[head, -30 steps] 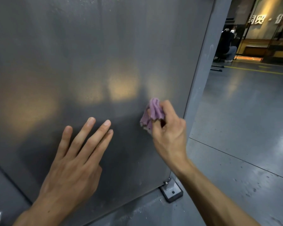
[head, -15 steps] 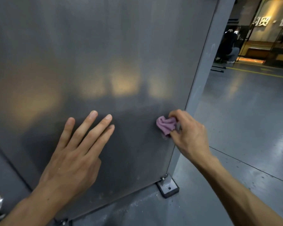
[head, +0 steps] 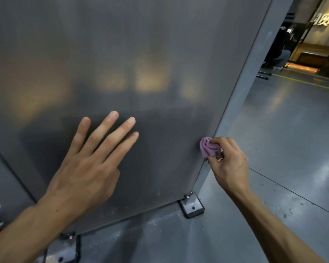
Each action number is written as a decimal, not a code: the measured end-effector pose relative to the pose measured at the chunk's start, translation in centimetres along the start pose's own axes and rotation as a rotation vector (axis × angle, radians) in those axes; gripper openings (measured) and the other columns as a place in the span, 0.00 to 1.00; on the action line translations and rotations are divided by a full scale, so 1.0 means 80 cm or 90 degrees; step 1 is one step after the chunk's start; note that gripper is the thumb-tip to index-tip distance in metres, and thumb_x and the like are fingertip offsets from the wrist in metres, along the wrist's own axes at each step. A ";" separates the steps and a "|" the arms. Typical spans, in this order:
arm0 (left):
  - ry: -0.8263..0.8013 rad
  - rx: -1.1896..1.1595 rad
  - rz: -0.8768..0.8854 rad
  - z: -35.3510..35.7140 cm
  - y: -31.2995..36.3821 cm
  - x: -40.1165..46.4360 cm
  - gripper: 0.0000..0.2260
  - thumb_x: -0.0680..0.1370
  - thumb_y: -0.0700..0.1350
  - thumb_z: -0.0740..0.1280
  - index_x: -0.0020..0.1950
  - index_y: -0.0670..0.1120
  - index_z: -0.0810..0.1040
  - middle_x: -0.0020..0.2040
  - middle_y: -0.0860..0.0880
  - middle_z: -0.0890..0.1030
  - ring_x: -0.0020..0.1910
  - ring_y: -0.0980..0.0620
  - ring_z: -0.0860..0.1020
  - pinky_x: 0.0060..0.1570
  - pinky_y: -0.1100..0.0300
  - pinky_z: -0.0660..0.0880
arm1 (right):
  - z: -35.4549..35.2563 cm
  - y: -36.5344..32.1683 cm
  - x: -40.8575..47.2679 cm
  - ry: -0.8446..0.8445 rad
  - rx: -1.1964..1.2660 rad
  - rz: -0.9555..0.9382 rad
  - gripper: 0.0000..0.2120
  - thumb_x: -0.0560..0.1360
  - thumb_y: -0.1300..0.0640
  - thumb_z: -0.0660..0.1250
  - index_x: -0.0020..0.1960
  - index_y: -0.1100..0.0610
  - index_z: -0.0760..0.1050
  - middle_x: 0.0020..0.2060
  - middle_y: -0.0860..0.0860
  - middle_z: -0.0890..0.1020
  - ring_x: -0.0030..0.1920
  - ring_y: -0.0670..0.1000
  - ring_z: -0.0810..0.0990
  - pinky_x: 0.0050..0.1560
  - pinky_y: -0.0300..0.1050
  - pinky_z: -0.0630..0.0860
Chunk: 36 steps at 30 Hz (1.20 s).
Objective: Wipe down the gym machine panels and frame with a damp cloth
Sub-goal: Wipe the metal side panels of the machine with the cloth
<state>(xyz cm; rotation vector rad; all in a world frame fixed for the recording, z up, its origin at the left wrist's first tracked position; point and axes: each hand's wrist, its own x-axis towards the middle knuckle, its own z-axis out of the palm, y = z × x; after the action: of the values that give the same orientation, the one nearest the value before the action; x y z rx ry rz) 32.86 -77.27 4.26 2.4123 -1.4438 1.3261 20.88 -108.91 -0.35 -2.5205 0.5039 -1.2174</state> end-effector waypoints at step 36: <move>0.018 -0.012 0.006 0.008 0.001 -0.004 0.35 0.68 0.35 0.63 0.77 0.44 0.73 0.82 0.45 0.65 0.82 0.41 0.58 0.81 0.38 0.47 | 0.066 0.034 -0.078 -0.130 0.091 0.267 0.16 0.69 0.67 0.73 0.45 0.47 0.74 0.36 0.44 0.82 0.32 0.53 0.80 0.38 0.52 0.80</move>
<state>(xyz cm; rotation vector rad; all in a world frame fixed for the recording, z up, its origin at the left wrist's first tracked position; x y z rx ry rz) 33.14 -77.33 3.58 2.3690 -1.4557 1.3363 20.99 -108.08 -8.93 -2.2348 0.8103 -0.8013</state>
